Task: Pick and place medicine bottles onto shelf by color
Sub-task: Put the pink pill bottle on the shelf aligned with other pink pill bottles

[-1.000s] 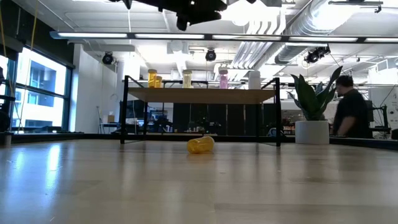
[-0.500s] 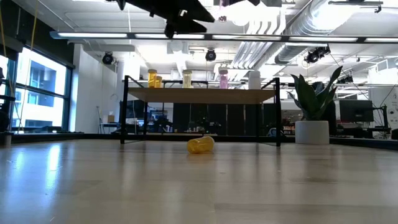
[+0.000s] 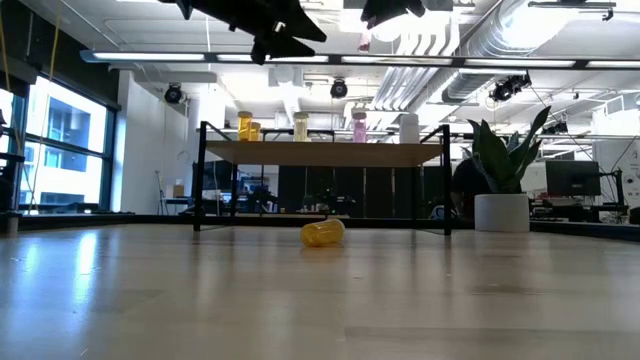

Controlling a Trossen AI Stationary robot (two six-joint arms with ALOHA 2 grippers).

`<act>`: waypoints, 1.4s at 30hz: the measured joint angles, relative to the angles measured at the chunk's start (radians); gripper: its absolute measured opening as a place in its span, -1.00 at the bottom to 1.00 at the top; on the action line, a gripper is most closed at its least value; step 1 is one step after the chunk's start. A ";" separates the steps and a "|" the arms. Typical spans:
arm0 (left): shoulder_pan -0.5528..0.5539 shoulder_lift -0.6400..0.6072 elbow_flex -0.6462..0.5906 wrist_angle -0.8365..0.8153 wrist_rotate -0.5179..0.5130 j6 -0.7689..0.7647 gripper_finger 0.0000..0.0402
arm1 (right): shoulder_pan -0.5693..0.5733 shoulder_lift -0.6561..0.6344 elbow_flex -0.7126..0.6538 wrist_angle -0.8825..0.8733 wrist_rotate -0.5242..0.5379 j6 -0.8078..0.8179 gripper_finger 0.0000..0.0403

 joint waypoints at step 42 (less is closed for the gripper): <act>0.112 -0.154 0.000 -0.164 0.064 -0.034 0.21 | 0.001 0.091 0.001 -0.104 -0.288 0.056 -0.51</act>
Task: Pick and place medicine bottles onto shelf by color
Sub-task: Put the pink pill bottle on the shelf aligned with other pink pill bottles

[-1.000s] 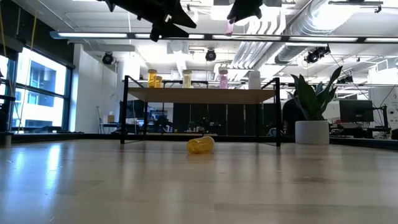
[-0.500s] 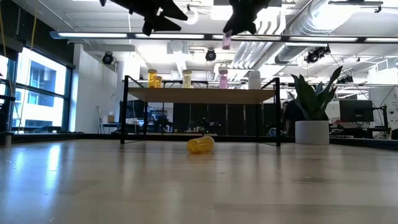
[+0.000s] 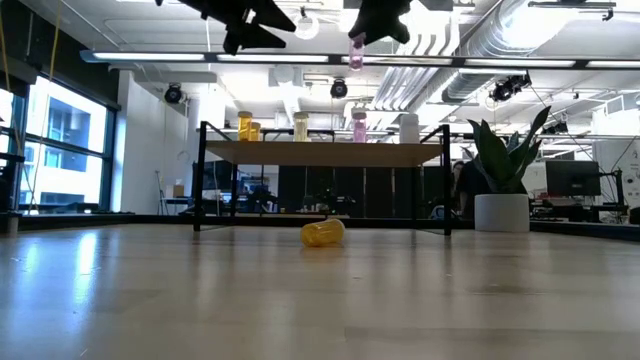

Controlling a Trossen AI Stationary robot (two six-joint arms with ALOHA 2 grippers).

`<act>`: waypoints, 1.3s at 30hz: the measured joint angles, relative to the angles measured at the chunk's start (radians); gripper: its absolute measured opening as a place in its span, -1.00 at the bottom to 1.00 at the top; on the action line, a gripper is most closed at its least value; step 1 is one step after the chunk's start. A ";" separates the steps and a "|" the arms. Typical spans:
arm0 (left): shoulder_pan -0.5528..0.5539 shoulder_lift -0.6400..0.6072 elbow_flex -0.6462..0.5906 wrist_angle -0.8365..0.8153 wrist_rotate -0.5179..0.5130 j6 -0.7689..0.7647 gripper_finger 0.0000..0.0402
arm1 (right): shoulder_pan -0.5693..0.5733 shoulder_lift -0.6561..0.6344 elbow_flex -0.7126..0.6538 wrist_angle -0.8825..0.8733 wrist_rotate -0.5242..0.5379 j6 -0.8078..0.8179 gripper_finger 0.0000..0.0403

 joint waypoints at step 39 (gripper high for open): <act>0.002 0.001 0.000 -0.044 -0.004 0.053 0.21 | 0.185 -0.208 -0.626 0.446 0.320 0.174 -0.51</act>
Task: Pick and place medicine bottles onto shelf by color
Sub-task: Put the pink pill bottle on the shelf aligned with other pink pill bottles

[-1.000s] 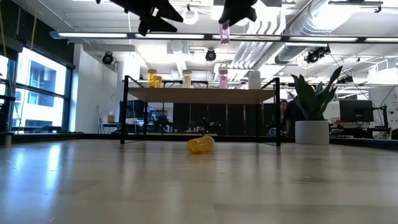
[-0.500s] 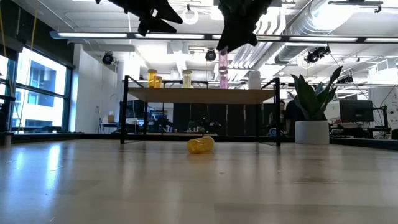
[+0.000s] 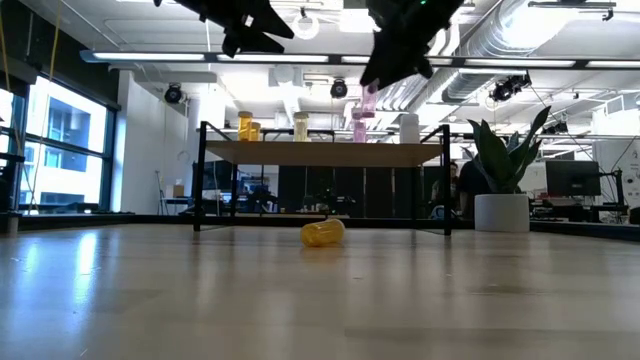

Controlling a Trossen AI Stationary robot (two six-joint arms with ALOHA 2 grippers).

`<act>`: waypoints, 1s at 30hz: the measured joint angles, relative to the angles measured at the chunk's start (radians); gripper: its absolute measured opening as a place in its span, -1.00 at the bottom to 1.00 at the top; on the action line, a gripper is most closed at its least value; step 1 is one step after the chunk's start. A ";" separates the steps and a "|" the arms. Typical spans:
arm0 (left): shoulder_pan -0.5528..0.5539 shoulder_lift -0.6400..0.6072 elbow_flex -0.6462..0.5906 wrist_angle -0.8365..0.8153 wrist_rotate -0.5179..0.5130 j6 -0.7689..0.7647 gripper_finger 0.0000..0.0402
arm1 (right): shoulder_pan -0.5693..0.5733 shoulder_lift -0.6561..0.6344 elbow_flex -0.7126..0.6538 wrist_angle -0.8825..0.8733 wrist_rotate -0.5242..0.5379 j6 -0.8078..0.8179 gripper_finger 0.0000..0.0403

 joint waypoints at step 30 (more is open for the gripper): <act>0.000 0.000 0.000 0.001 -0.004 0.000 0.21 | -0.070 0.038 -0.046 0.139 0.016 -0.125 -0.51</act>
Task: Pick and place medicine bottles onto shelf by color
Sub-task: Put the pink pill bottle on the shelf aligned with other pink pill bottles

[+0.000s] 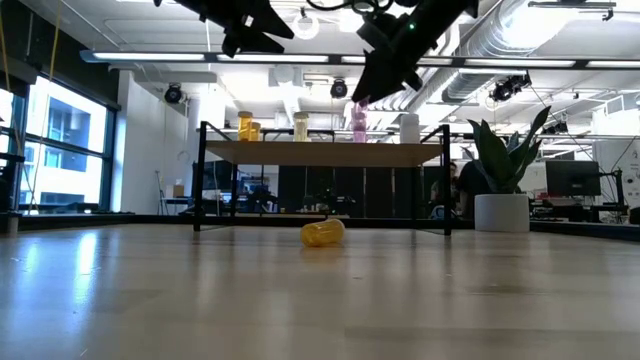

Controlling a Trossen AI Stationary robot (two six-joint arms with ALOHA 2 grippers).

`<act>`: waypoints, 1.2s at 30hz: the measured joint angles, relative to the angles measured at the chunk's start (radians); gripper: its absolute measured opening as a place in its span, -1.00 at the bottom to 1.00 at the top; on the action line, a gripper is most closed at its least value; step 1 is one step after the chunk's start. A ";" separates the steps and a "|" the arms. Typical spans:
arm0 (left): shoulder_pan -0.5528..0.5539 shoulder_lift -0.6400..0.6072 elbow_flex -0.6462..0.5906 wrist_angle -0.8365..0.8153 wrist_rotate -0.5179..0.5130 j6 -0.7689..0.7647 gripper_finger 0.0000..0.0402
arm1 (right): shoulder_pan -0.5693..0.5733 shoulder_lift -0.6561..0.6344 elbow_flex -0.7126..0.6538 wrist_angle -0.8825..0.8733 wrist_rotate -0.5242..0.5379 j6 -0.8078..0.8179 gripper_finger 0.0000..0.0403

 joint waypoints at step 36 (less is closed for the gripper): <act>0.000 0.000 0.000 0.001 0.000 0.000 0.21 | -0.070 0.019 0.001 0.000 -0.051 -0.054 -0.51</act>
